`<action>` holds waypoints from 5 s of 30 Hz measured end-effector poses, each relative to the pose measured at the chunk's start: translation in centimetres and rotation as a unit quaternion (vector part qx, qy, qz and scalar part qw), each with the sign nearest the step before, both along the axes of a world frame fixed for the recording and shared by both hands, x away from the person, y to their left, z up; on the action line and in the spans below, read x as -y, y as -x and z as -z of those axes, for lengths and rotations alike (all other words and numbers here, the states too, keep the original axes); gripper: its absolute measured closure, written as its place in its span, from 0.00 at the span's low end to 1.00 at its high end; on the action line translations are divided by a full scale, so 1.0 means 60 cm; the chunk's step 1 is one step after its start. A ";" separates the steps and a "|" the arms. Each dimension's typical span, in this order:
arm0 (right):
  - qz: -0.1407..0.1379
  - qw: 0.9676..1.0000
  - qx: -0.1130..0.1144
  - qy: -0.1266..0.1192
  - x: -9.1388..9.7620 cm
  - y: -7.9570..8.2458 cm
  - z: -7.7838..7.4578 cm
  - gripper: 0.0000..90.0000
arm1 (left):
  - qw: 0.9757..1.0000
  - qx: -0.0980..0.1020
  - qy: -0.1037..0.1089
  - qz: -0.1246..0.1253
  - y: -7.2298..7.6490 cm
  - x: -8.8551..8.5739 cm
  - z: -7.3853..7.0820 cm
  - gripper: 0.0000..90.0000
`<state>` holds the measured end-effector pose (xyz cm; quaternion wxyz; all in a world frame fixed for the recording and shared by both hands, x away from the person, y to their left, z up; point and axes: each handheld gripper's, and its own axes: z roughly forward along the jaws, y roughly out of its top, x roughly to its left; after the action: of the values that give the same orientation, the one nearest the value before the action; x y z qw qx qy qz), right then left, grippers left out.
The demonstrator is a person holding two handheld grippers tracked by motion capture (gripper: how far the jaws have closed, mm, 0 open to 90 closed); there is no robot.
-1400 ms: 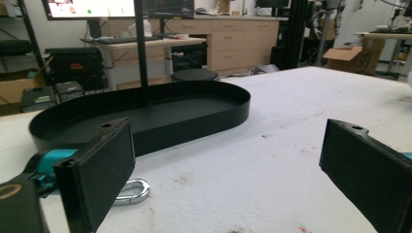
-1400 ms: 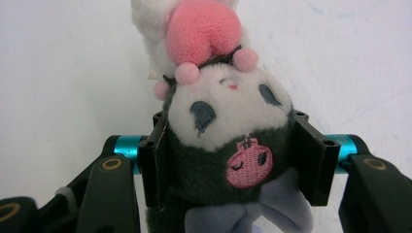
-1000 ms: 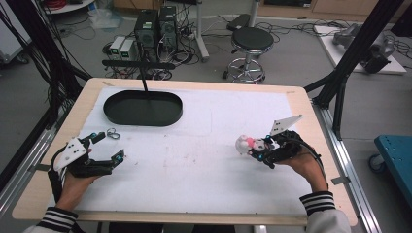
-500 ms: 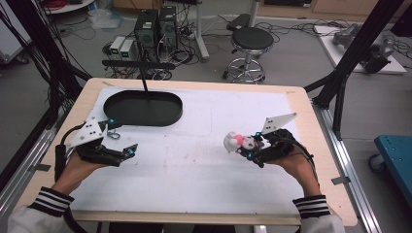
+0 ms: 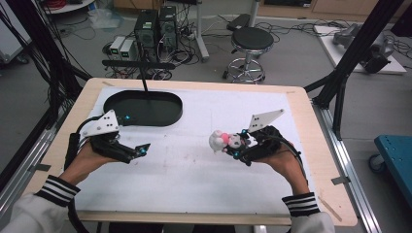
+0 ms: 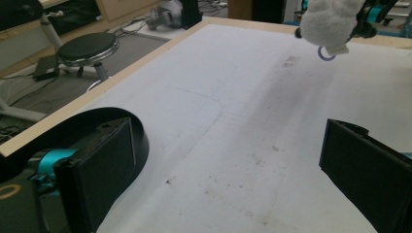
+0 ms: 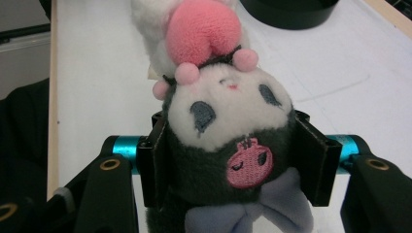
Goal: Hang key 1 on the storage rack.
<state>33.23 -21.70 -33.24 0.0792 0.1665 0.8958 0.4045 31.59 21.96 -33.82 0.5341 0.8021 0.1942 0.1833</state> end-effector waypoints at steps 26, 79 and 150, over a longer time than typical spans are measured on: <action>-0.045 0.999 0.004 -0.015 -0.101 -0.004 -0.025 0.45 | 0.994 -0.004 -0.021 0.107 -0.010 0.117 -0.043 0.12; -0.077 0.996 0.002 -0.040 -0.161 -0.010 -0.020 0.37 | 0.988 -0.012 -0.035 0.149 -0.009 0.141 -0.031 0.61; 0.304 0.884 0.213 -0.285 0.126 0.137 0.201 0.01 | 0.975 0.067 0.037 -0.208 -0.124 0.005 -0.111 0.61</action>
<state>25.02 -29.25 -45.30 0.3364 0.3555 0.6093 0.6239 39.00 21.68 -27.19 0.5250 0.7101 0.3275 0.3362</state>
